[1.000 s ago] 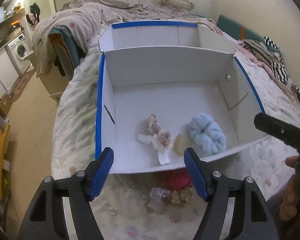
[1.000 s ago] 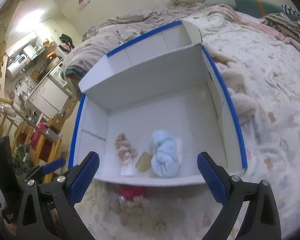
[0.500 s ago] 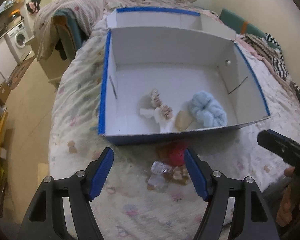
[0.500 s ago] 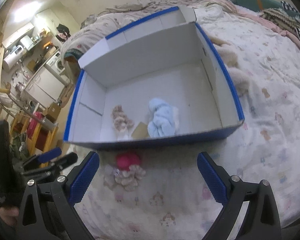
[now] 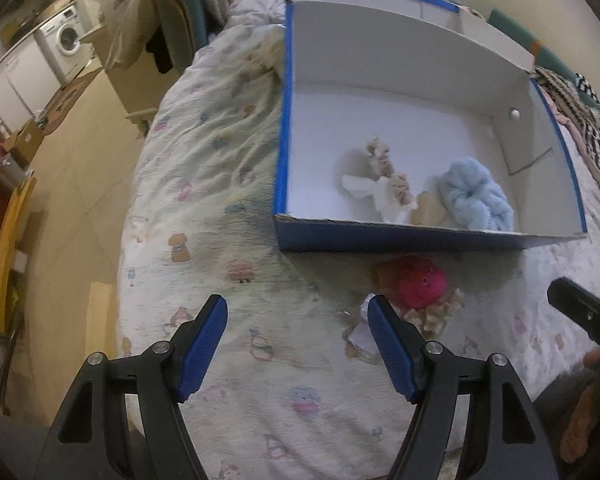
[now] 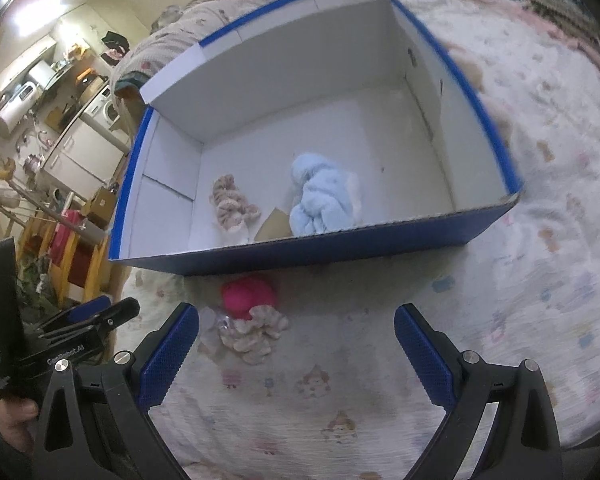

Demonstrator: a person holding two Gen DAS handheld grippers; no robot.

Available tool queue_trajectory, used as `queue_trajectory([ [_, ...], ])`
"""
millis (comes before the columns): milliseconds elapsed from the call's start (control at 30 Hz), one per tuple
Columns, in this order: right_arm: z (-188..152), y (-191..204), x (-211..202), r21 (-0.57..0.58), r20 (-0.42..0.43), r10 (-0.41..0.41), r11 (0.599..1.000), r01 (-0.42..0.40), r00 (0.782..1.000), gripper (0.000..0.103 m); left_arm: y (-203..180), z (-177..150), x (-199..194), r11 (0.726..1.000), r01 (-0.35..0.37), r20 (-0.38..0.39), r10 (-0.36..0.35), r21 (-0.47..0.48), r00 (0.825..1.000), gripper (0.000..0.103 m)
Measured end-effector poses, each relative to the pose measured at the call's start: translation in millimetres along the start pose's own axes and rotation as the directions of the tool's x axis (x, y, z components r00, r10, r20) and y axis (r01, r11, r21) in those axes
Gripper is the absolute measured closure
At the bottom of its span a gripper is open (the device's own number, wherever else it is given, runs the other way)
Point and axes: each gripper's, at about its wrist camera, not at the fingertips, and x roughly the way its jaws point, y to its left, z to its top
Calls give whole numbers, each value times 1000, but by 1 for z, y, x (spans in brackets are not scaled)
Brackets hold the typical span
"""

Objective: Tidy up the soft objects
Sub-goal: 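Grasp the clear plastic bag with the left gripper while the right gripper grasps the cream lace scrunchie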

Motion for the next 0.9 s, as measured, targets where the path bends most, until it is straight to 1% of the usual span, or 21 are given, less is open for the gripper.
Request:
queue_trajectory([
  [133, 2, -8, 8, 68, -18, 52, 996, -50, 998, 0, 5, 3, 5, 999, -29, 1, 29, -21, 1000, 33],
  [233, 1, -8, 12, 71, -26, 41, 997, -39, 999, 0, 8, 7, 13, 999, -6, -22, 5, -50, 1000, 33],
  [400, 1, -5, 20, 76, -49, 33, 997, -29, 998, 0, 6, 10, 25, 997, 35, -68, -39, -64, 997, 34],
  [500, 3, -5, 21, 75, -53, 29, 997, -25, 998, 0, 4, 12, 37, 993, 74, -115, -84, -92, 990, 36],
  [667, 4, -4, 25, 67, -63, 28, 998, -23, 998, 0, -12, 14, 66, 988, 117, -206, -136, -99, 969, 36],
  [733, 4, -4, 25, 62, -65, 26, 998, -22, 998, 0, -19, 14, 78, 989, 120, -237, -138, -89, 962, 39],
  [767, 4, -4, 25, 61, -66, 25, 998, -21, 997, 0, -23, 14, 84, 991, 110, -251, -127, -81, 960, 44],
  [800, 4, -4, 24, 59, -67, 24, 998, -20, 997, 0, -26, 13, 89, 992, 99, -262, -115, -74, 958, 45],
  [833, 4, -5, 24, 57, -65, 22, 998, -19, 998, 0, -30, 11, 96, 993, 97, -282, -111, -60, 953, 45],
  [867, 4, -5, 24, 57, -65, 23, 998, -19, 998, 0, -33, 10, 100, 993, 101, -297, -113, -54, 948, 48],
  [900, 4, -5, 24, 58, -65, 24, 998, -20, 998, 0, -35, 10, 103, 993, 101, -302, -112, -53, 947, 59],
])
